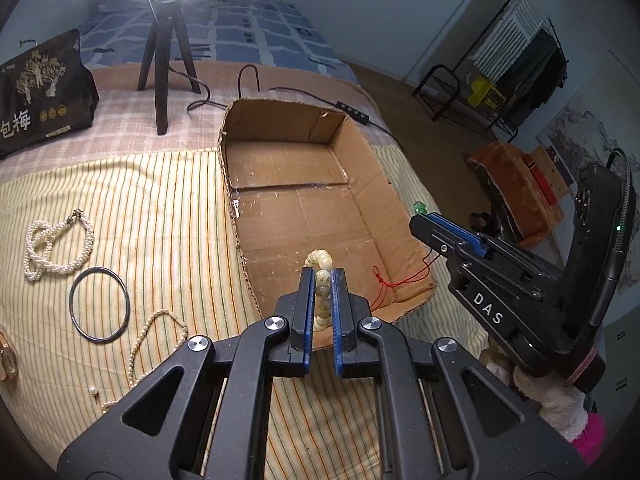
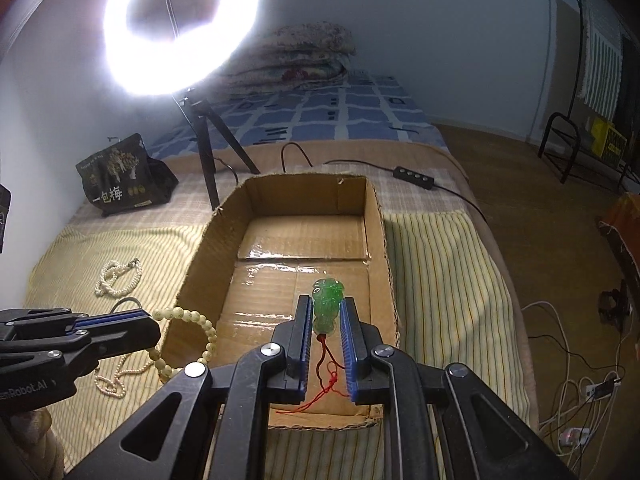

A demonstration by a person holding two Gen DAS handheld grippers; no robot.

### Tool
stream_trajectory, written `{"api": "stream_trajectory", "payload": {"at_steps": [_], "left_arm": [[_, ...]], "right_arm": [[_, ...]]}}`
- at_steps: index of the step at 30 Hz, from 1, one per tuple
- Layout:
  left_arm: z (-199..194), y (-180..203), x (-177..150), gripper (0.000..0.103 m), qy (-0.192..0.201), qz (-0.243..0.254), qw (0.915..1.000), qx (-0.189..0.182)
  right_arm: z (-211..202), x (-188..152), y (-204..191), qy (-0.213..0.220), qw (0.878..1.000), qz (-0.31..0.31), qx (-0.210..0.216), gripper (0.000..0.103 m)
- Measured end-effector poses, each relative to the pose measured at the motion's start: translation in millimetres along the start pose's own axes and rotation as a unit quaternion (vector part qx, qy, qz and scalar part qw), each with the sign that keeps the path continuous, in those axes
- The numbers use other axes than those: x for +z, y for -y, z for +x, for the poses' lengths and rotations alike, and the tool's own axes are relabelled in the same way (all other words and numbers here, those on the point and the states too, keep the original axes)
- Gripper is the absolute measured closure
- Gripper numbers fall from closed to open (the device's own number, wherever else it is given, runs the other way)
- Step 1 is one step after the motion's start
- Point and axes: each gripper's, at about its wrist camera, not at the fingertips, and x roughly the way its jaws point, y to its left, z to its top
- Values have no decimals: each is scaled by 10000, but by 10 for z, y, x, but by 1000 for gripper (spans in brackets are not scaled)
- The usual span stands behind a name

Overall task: Organize jewelry
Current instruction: 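Lift and carry pendant in right gripper while left gripper carries bracelet to box, then open right gripper dropping pendant into box while left gripper releases bracelet there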

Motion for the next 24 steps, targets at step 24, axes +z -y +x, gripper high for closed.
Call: {"api": "stream_trajectory", "payload": {"at_steps": [24], "left_arm": [[-361, -215, -18, 97, 235, 160, 9986, 443]], "right_arm": [[-170, -30, -139, 80, 10000, 59, 12, 60]]}}
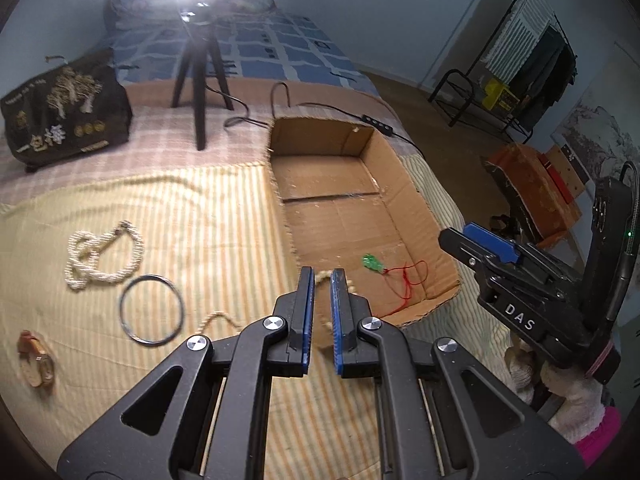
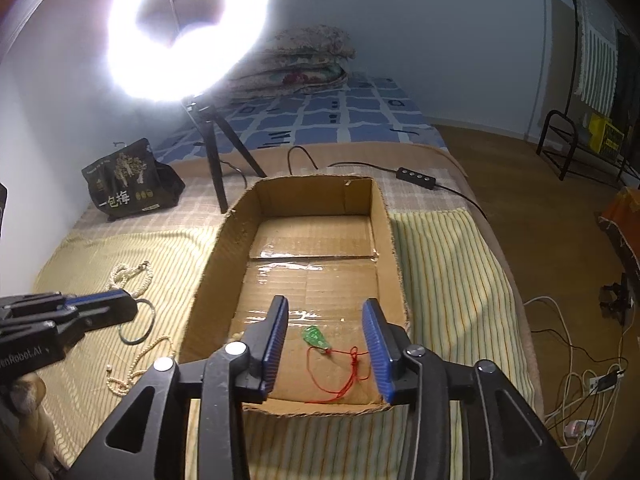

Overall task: Organize jewelry
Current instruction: 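Open right gripper dropping pendant into box while left gripper releases bracelet there, then grasp black bangle ring with right gripper while left gripper grasps brown leather watch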

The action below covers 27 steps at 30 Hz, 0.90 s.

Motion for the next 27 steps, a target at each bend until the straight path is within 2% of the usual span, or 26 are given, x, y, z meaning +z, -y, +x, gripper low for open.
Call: {"api": "stream_trajectory", "payload": {"at_steps": [6, 7, 8, 10, 13, 14, 16, 21, 24, 27], "left_arm": [[-240, -224, -12, 97, 140, 59, 9995, 276], [-279, -260, -15, 91, 166, 70, 9993, 321], [-329, -305, -14, 77, 210, 74, 9991, 368], [-456, -411, -21, 62, 340, 68, 9982, 480], [-600, -563, -30, 59, 406, 47, 9972, 624], [-640, -618, -37, 50, 409, 27, 9971, 645], [-753, -764, -55, 41, 466, -62, 9961, 747], [-973, -1081, -108, 40, 502, -232, 9936, 985], [-1069, -1293, -145, 39, 504, -373, 9919, 1109], [-1161, -1498, -187, 39, 506, -552, 9901, 1188]], "right_arm": [[-126, 21, -210, 133, 9999, -108, -20, 38], [-149, 28, -245, 158, 9998, -113, -13, 35], [-175, 35, -291, 189, 9998, -119, 5, 33], [-212, 45, -383, 234, 9996, -144, 13, 25], [-248, 58, -516, 263, 9994, -224, 37, 16], [-258, 60, -578, 257, 9993, -263, 53, 15], [-268, 61, -708, 229, 9990, -360, 92, 13], [-283, 29, -1019, 140, 9977, -639, 173, 2], [-265, 19, -1214, 4, 9966, -764, 318, 2], [-220, 18, -1309, -142, 9965, -623, 548, 2]]}}
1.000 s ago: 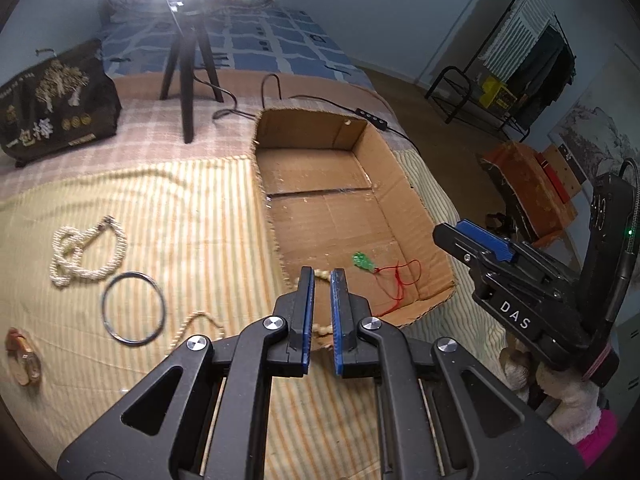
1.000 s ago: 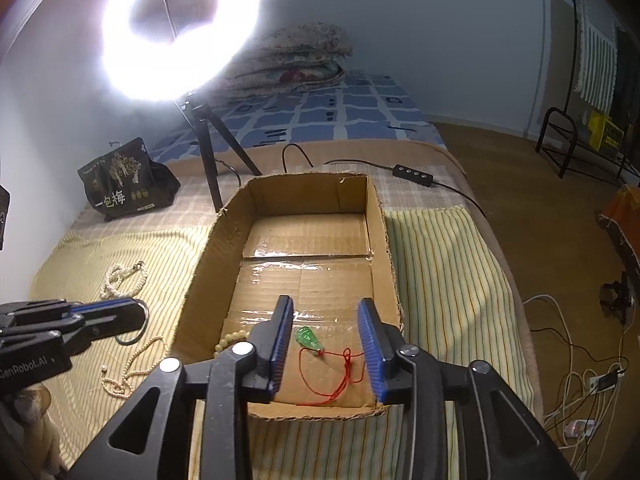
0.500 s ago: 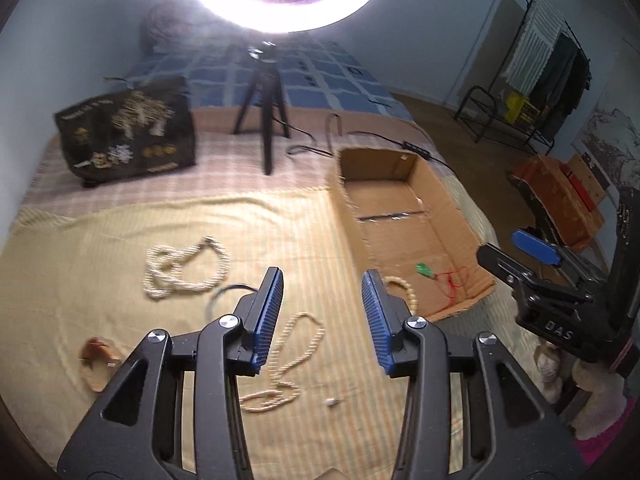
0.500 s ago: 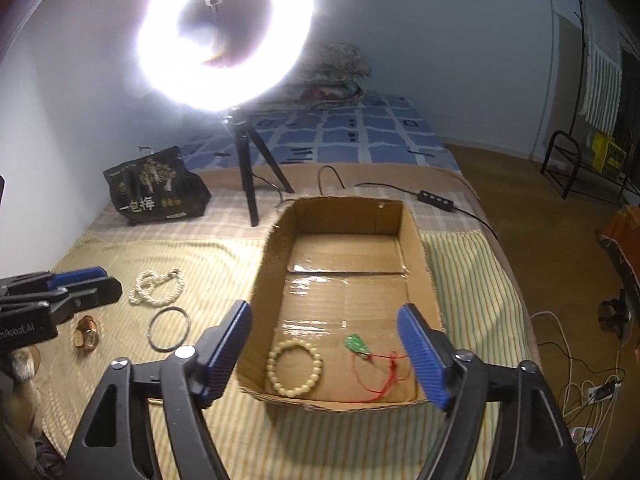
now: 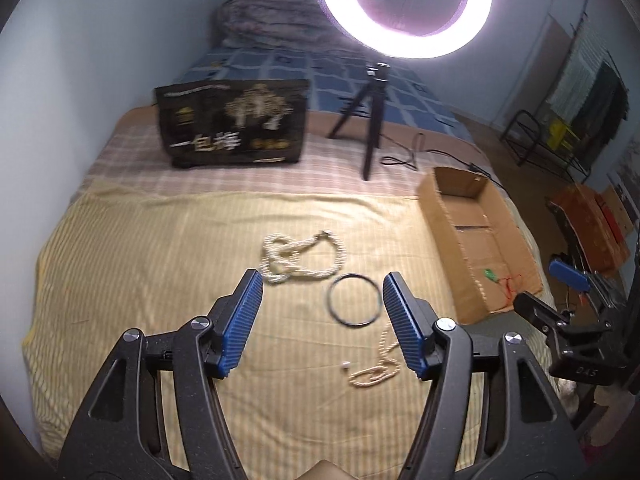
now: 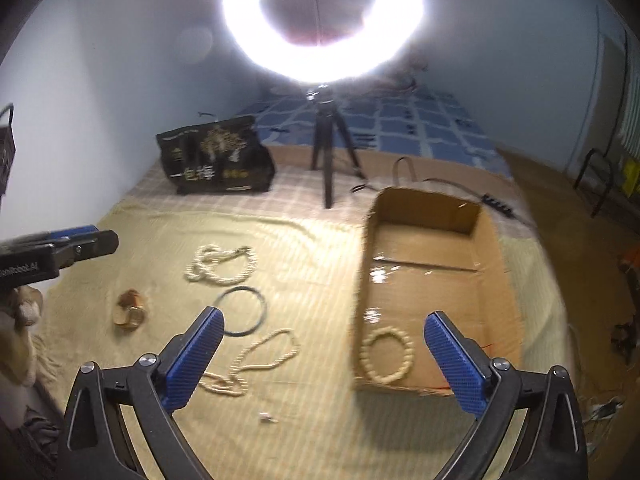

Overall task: Organize jewelry
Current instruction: 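Grasp black bangle ring with right gripper while left gripper grasps brown leather watch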

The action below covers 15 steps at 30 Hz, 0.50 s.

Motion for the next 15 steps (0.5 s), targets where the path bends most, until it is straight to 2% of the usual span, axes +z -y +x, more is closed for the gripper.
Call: {"api": "stream_trajectory", "payload": {"at_steps": [3, 8, 15], "left_arm": [[-55, -184, -29, 39, 56, -91, 9999, 83], [-72, -506, -90, 39, 84, -285, 9995, 140], [149, -994, -246, 39, -405, -640, 9968, 260]], "right_arm": [[50, 26, -47, -74, 9996, 219, 149, 2], [137, 70, -137, -87, 9994, 292, 135, 2], [430, 89, -303, -371, 9987, 200, 275, 4]]}}
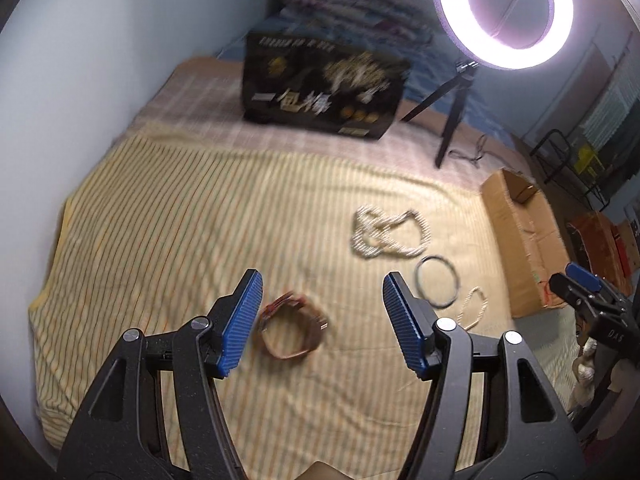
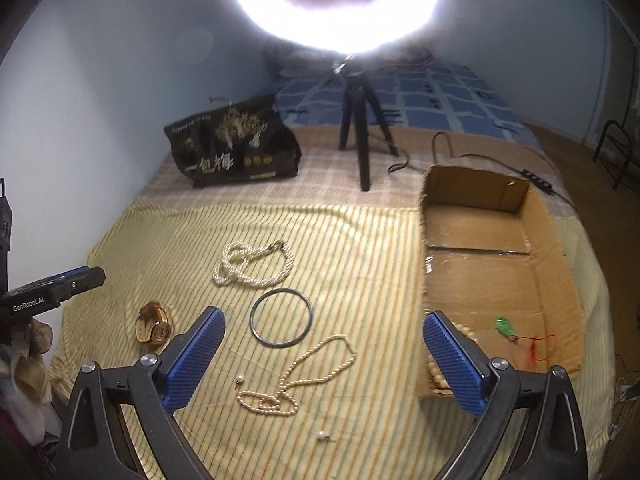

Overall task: Organize jewelry
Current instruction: 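Grasp black bangle ring with right gripper while left gripper grasps brown leather watch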

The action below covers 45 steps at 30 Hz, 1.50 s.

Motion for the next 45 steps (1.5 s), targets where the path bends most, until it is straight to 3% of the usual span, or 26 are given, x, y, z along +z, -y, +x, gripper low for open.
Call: {"api": "stream_trajectory", "payload": {"at_steps": [9, 14, 16, 19, 34, 42, 44, 45], "left_arm": [[376, -235, -191, 39, -576, -66, 9982, 144], [522, -371, -262, 54, -765, -209, 9966, 204], [581, -438, -298, 57, -872, -307, 9956, 184], [644, -510, -314, 62, -980, -430, 9941, 160], [841, -605, -351, 72, -1263, -718, 9894, -20], [988, -590, -382, 75, -1350, -709, 9883, 88], [998, -579, -380, 81, -1317, -701, 9887, 152], [1000, -574, -377, 82, -1306, -696, 9889, 157]], "right_arm": [[587, 32, -112, -710, 9972, 102, 225, 28], [856, 29, -108, -1055, 9941, 131, 215, 46], [937, 27, -92, -1159, 9927, 201, 263, 56], [1065, 29, -60, -1292, 9906, 340, 289, 63], [1354, -20, -110, -1550, 9876, 230, 39, 75], [1459, -25, -193, -1569, 9875, 36, -109, 78], [1455, -33, -217, -1536, 9880, -65, -170, 82], [1453, -31, -228, -1515, 9882, -112, -177, 90]]}}
